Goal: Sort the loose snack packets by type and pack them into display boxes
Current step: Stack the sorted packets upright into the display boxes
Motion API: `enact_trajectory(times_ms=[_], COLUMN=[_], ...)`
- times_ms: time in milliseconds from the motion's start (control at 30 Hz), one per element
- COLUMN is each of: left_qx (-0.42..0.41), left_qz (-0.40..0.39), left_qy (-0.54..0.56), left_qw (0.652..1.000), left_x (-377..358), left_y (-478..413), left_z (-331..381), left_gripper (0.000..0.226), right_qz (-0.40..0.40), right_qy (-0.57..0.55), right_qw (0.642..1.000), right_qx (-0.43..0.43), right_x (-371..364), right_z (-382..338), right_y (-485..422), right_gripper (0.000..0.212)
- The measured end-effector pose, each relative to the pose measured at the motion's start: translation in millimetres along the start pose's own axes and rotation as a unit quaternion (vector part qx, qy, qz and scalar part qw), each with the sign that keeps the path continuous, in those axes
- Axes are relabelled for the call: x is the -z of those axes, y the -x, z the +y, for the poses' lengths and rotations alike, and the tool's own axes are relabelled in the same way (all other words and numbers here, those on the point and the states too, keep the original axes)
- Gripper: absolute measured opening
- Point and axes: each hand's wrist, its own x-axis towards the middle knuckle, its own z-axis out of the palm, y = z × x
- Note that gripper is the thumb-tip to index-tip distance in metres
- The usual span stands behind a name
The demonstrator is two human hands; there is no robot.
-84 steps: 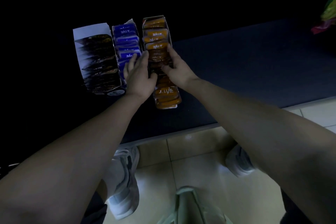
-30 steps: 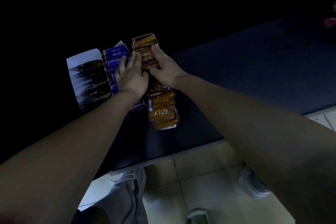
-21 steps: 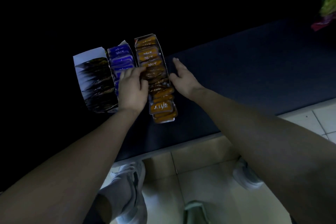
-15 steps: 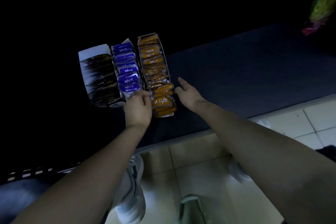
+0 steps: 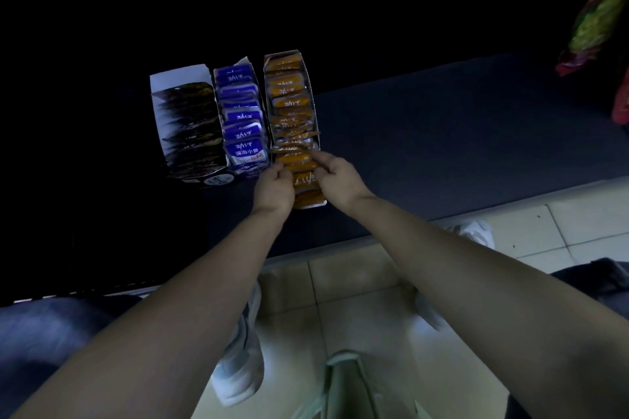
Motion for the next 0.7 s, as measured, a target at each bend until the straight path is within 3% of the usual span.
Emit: enact_trajectory(times_ms=[167, 400, 567, 700], left_qx=[0.0, 0.002, 0.034, 0.025], left_qz=[-0.025, -0.028, -0.063, -0.05], left_qy=[0.034, 0.066, 0.101, 0.084], left_qw=[0.999, 0.997, 0.992, 0.995], left_x=[-1, 5, 1, 1], left_y=[2, -2, -5, -5], left_z=[-2, -7, -1, -3], left_gripper=[0.036, 0.045, 0.047, 0.046], right_qz=[0.025, -0.01, -0.039, -0.027], right_qy=[0.017, -0.079, -0.225, -0.174], right_qw=[0.999, 0.988, 0.958, 0.972], right_qx=[-0.014, -0.13, -0.172, -0.158], right_x=[6, 2, -4, -6], right_z=[3, 2, -6, -4], right_y=[4, -2, -5, -7], right_gripper=[0.053, 0.064, 0.025, 0.029])
